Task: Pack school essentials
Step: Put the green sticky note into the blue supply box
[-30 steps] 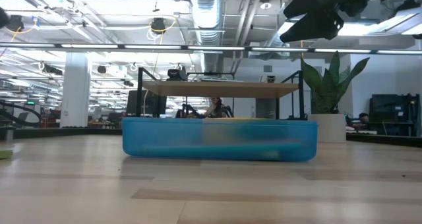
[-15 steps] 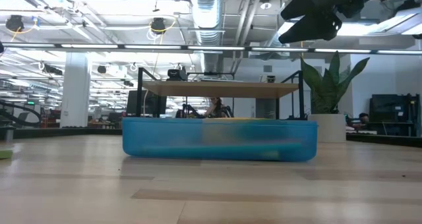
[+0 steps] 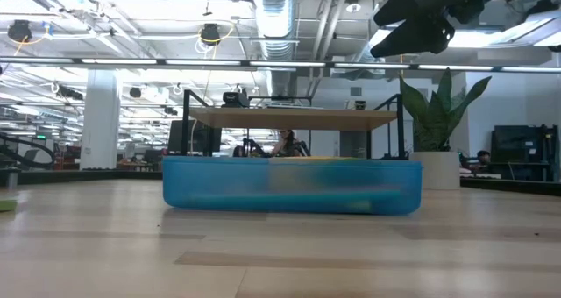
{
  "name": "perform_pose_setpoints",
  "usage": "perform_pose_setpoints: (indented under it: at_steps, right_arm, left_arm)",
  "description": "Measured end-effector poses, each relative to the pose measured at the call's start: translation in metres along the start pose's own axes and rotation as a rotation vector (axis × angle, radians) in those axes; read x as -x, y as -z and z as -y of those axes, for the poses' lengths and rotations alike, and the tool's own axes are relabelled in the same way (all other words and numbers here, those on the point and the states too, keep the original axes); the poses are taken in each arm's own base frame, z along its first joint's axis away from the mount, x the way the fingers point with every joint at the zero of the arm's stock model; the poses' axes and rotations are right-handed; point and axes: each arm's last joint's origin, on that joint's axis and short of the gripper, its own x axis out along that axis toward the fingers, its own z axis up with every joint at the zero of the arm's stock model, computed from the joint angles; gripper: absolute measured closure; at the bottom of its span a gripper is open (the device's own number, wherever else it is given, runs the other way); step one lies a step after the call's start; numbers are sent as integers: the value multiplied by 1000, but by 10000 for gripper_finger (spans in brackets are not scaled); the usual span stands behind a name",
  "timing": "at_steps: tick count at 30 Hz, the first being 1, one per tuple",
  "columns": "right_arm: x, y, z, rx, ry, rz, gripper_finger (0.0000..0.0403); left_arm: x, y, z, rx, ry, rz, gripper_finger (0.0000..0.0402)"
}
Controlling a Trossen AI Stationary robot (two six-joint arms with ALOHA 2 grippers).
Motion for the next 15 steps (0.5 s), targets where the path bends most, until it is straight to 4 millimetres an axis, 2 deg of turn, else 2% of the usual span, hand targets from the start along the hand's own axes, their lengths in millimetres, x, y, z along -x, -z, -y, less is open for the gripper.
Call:
perform_pose_setpoints:
  at_steps: [15]
  right_arm:
    - [0,0,0,0,0,0,45]
  left_arm:
    - [-2,-3,-2,1,-7,-2,288]
